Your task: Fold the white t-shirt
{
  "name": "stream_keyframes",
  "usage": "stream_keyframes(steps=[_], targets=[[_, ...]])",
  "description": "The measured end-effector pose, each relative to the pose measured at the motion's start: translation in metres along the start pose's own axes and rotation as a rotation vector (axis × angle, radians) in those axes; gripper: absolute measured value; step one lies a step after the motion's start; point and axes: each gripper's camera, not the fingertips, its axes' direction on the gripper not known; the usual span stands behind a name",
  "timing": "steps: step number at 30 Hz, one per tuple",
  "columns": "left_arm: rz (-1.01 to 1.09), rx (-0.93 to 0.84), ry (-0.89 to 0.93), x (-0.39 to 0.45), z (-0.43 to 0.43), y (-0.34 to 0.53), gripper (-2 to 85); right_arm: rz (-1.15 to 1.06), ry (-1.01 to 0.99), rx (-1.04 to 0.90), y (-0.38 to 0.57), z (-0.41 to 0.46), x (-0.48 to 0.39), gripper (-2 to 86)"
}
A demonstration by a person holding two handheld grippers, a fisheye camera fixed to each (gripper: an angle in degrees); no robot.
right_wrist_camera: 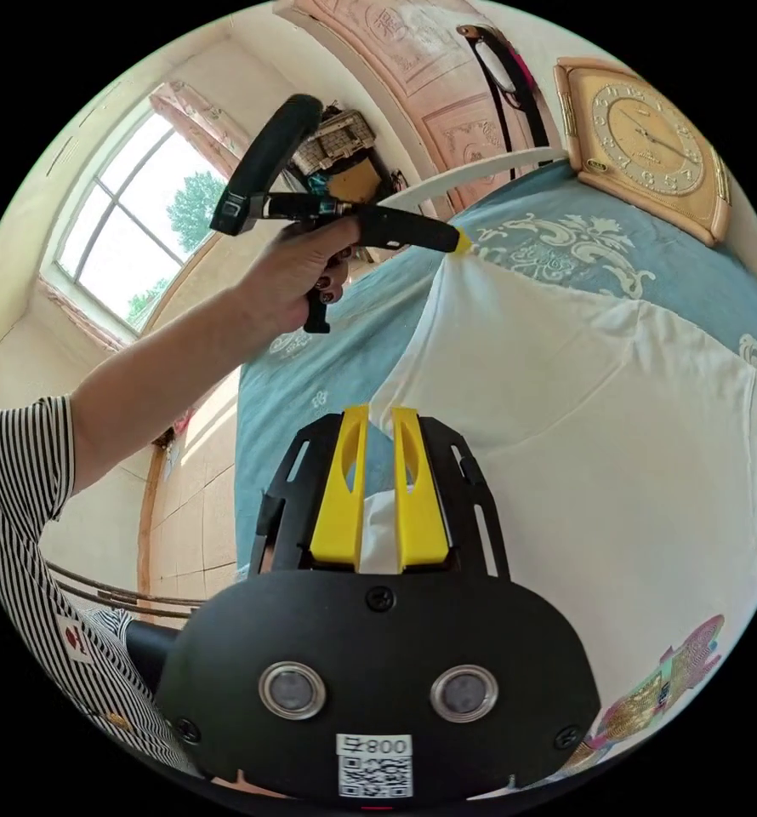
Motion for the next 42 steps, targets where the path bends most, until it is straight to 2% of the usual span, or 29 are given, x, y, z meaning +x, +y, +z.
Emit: stream_keyframes(steps=[2, 3, 7, 11, 14, 17, 23, 26, 31, 34, 37, 41, 42], targets=[[-0.048, -0.013, -0.068, -0.008, 0.013, 0.005, 0.4, 0.018, -0.028, -0.094, -0.004, 0.018, -0.001, 6.4], [-0.056, 0.000, -0.063, -0.011, 0.013, 0.007, 0.4, 0.027, -0.019, -0.066, -0.005, 0.013, -0.005, 6.6], [0.003, 0.079, 0.067, -0.011, 0.018, 0.026, 0.2, 0.022, -0.052, -0.050, -0.007, 0.003, -0.020, 7.0], [0.031, -0.107, -0.041, -0.017, 0.080, 0.041, 0.2, 0.040, -0.078, -0.048, -0.002, -0.003, -0.036, 7.2], [-0.049, -0.068, 0.004, -0.041, 0.085, 0.050, 0.2, 0.060, -0.093, 0.026, 0.004, -0.025, -0.046, 7.0], [-0.027, -0.015, -0.065, -0.043, 0.085, 0.054, 0.2, 0.073, -0.130, 0.083, 0.006, -0.044, -0.059, 7.2], [0.006, 0.027, -0.091, -0.051, 0.109, 0.066, 0.2, 0.058, -0.147, 0.171, 0.013, -0.079, -0.104, 7.6], [0.008, 0.057, -0.070, -0.063, 0.120, 0.081, 0.2, 0.048, -0.082, 0.192, 0.023, -0.090, -0.130, 7.8], [0.076, 0.012, 0.039, -0.078, 0.159, 0.102, 0.2, 0.050, -0.062, 0.055, 0.012, -0.062, -0.157, 7.3], [0.108, -0.108, -0.041, -0.096, 0.211, 0.115, 0.3, 0.056, -0.036, 0.047, 0.005, -0.059, -0.177, 7.0], [0.053, -0.106, -0.024, -0.122, 0.229, 0.124, 0.2, 0.055, -0.015, 0.054, -0.004, -0.067, -0.198, 6.9], [0.062, -0.100, -0.072, -0.142, 0.260, 0.136, 0.2, 0.092, -0.030, -0.097, -0.022, -0.044, -0.211, 6.2], [0.061, -0.088, -0.073, -0.144, 0.262, 0.137, 0.2, 0.096, -0.056, -0.062, -0.023, -0.050, -0.217, 6.1]])
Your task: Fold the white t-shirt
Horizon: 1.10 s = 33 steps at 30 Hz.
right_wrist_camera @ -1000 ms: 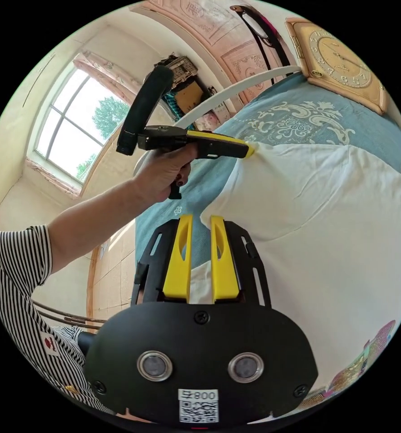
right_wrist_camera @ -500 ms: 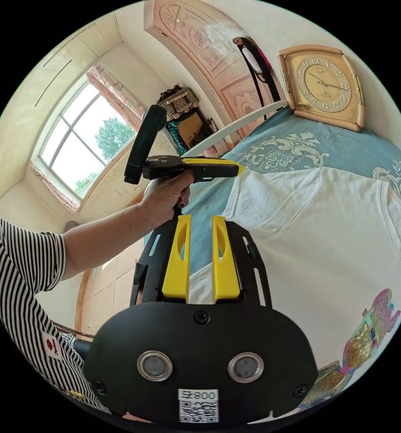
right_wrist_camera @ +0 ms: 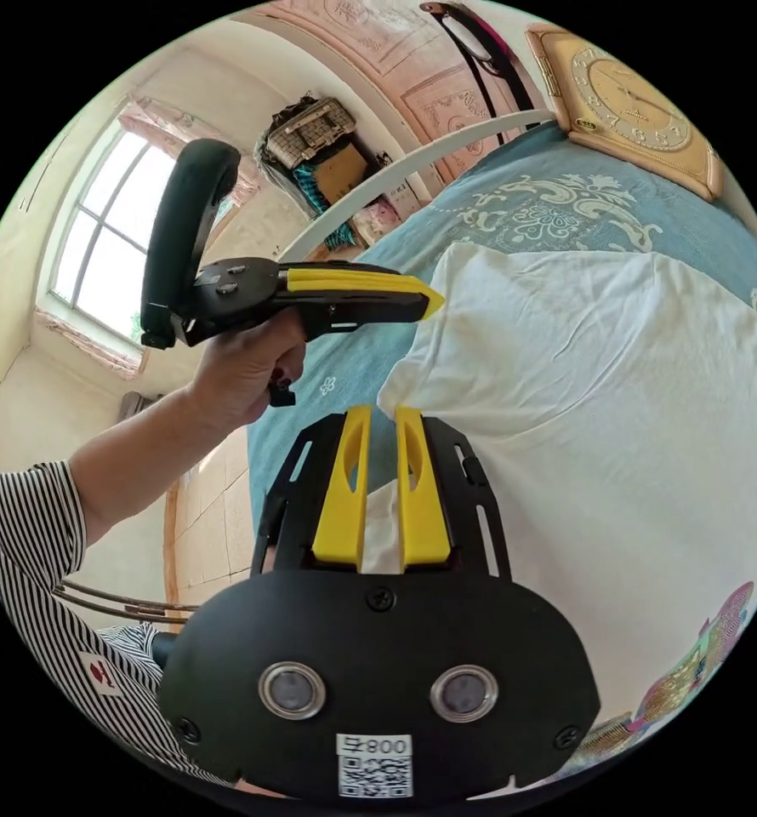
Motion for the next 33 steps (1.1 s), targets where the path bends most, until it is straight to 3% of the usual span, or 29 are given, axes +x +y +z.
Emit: stream_keyframes(steps=[4, 10, 14, 19, 24, 30, 33], targets=[[0.027, 0.125, 0.060, -0.003, 0.010, 0.011, 0.1, -0.019, -0.013, 0.000, 0.000, -0.011, -0.031, 5.9], [0.029, -0.012, 0.040, -0.021, 0.105, 0.049, -0.1, 0.017, -0.066, 0.036, 0.003, -0.032, -0.073, 6.3], [-0.082, 0.089, 0.105, -0.064, 0.126, 0.064, 0.2, 0.014, -0.100, 0.141, 0.026, -0.082, -0.104, 6.0], [0.010, 0.200, 0.206, -0.068, 0.152, 0.056, 0.7, 0.147, -0.063, 0.373, 0.090, -0.173, -0.102, 5.4], [0.211, 0.245, 0.402, -0.027, 0.207, 0.019, 2.1, 0.340, 0.121, 0.566, 0.162, -0.271, -0.092, 6.5], [0.518, 0.224, 0.549, 0.069, 0.300, -0.038, 4.1, 0.644, 0.481, 0.662, 0.249, -0.361, -0.100, 7.4], [0.655, 0.190, 0.587, 0.127, 0.355, -0.061, 5.9, 0.794, 0.602, 0.618, 0.276, -0.382, -0.112, 7.6]])
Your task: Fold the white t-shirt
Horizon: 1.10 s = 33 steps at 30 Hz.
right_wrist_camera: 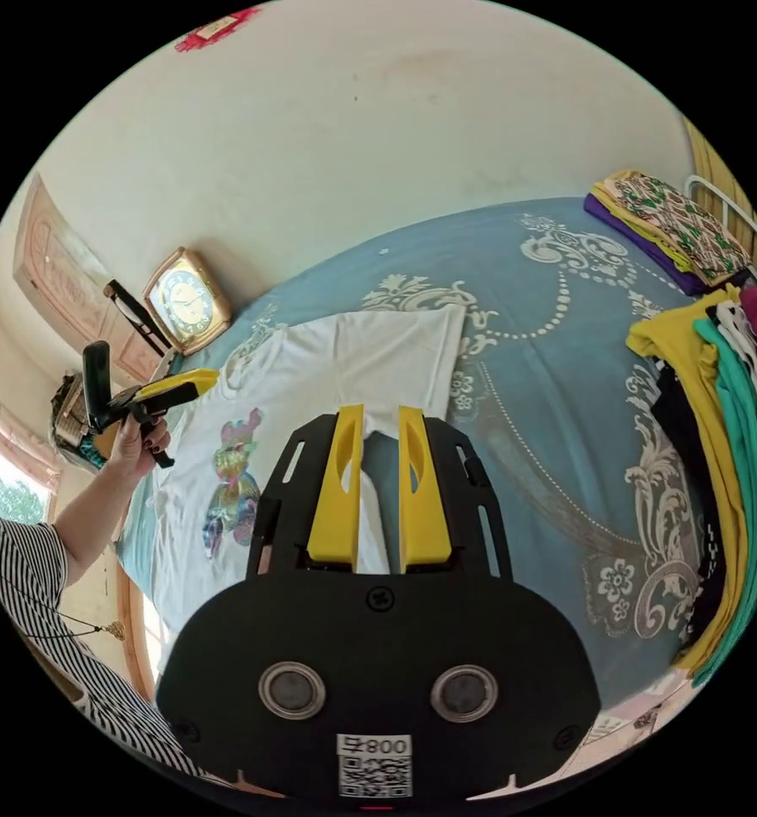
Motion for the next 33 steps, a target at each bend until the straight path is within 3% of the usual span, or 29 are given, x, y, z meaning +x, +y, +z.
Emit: stream_keyframes(steps=[6, 17, 25, 33], targets=[[0.172, -0.123, 0.095, -0.005, 0.154, -0.054, 7.6, 0.057, 0.102, -0.155, 0.005, 0.000, -0.007, 7.7], [0.288, -0.263, 0.098, -0.038, 0.354, -0.093, 8.6, 0.077, 0.096, -0.168, 0.004, -0.033, -0.043, 6.0], [0.381, -0.410, 0.044, -0.055, 0.451, -0.067, 6.0, 0.080, 0.092, -0.160, 0.008, -0.059, -0.065, 4.4], [0.440, -0.366, -0.027, -0.083, 0.469, -0.030, 1.3, 0.067, 0.113, -0.146, 0.015, -0.081, -0.084, 0.1]])
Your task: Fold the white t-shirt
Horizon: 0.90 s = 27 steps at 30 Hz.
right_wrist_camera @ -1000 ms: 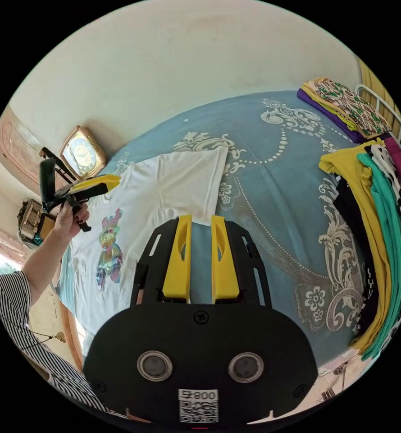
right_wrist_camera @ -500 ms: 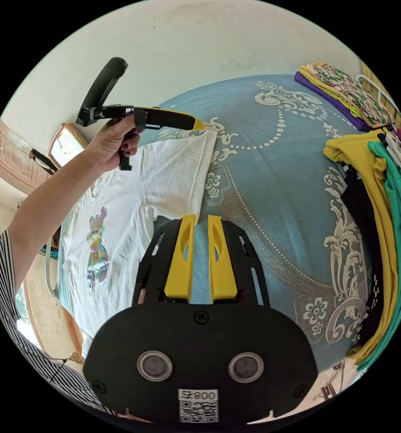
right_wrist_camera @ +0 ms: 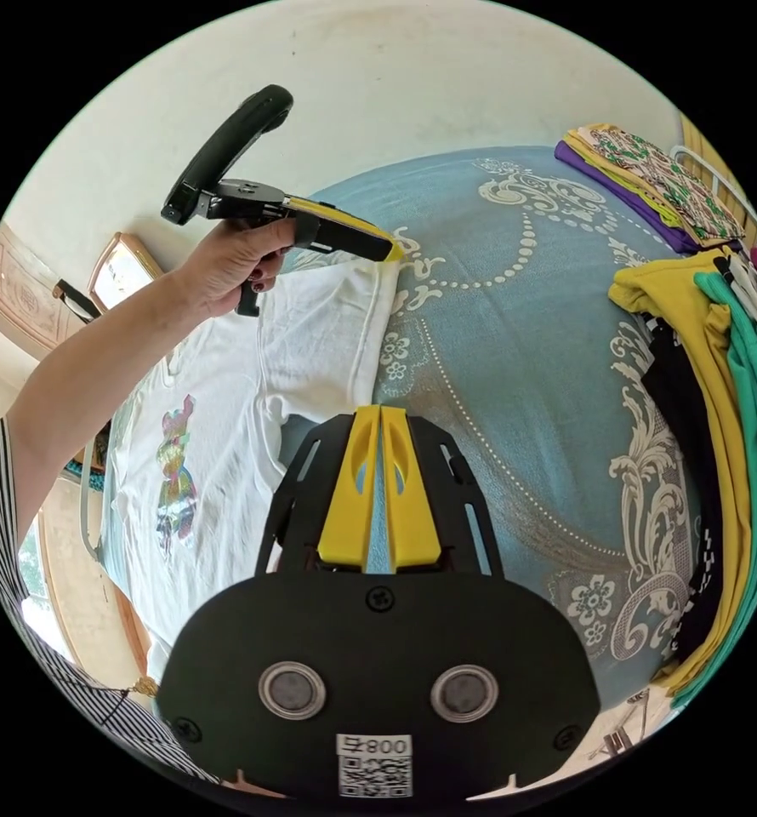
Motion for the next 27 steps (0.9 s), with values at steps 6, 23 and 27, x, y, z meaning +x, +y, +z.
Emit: stream_keyframes(steps=[6, 23, 27], targets=[[-0.062, 0.146, 0.054, -0.032, -0.021, 0.047, 0.9, -0.029, 0.033, 0.017, 0.007, -0.015, -0.015, 0.2], [-0.179, 0.280, 0.150, -0.115, -0.048, 0.143, 0.8, 0.031, -0.082, 0.079, 0.021, -0.047, -0.009, 6.5], [-0.188, 0.293, 0.162, -0.128, -0.057, 0.152, 0.8, 0.111, -0.145, 0.127, 0.030, -0.061, 0.012, 6.0]])
